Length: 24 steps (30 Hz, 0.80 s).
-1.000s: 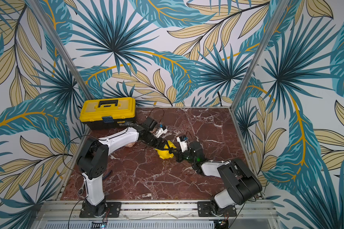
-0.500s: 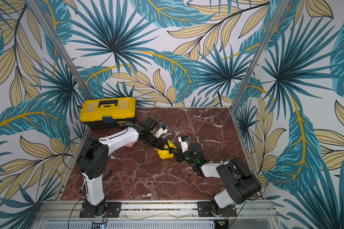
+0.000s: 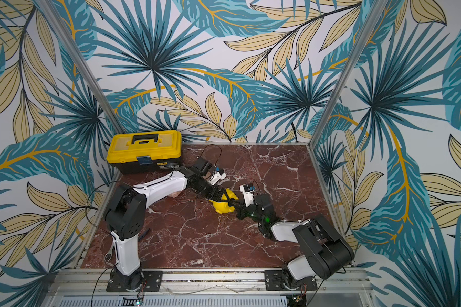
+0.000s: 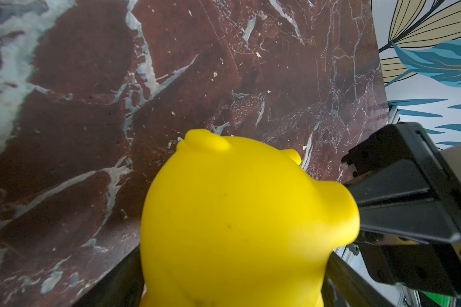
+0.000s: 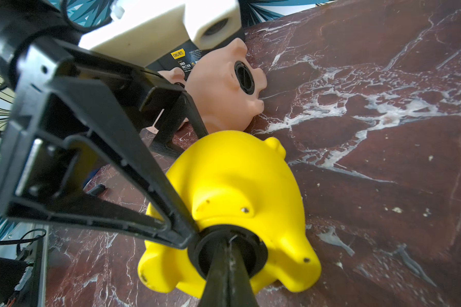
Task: Close piggy banks
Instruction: Hold the piggy bank at the center of the board, then insert the knob into the piggy bank.
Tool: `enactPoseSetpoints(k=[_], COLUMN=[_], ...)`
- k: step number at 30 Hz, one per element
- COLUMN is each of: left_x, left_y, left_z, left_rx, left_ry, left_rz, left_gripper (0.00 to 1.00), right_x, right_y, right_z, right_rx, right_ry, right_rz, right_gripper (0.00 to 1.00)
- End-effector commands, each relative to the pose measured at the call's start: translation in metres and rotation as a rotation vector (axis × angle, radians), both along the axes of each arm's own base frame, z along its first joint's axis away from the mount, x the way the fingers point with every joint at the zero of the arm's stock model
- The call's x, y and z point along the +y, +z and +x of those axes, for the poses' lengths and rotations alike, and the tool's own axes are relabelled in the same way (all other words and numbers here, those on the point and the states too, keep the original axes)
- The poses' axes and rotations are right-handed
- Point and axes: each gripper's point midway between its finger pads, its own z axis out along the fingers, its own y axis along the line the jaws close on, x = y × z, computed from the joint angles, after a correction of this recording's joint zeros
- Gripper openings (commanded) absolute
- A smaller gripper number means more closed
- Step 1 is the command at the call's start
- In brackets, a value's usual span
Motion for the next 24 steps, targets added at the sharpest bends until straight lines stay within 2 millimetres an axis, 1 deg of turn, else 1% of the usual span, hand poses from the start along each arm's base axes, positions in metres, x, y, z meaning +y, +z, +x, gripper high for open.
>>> enactPoseSetpoints(k=[1,8,11,20,24], left_x=[0.022,0.022,0.022,0.022,0.022], left_y=[-0.054,-0.054,-0.054,-0.054,-0.054], left_z=[-0.027,-0.026,-0.025,-0.025,-0.026], left_rx=[0.148,0.149,0.149,0.151,0.153], left_ry=[-0.001,0.001,0.003,0.003,0.003], left_rz=[0.158,0.156,0.156,0.154,0.154], left_gripper=[0.91,0.91,0.91,0.91,0.91], right_x=[-0.009,-0.008,-0.007,-0.004,-0.004], right_y=[0.001,-0.005,-0.003,0.007,0.006], right_z=[0.0,-0.008,-0.01,-0.004,-0.001], right_rx=[-0.045,-0.04,-0.046,-0.08,-0.085], right_ry=[-0.028,0.003,0.012,0.0,-0.015], right_rz=[-0.042,-0.054,-0.045,0.006,0.008], right_gripper=[0.0,0.0,0.0,0.0,0.0])
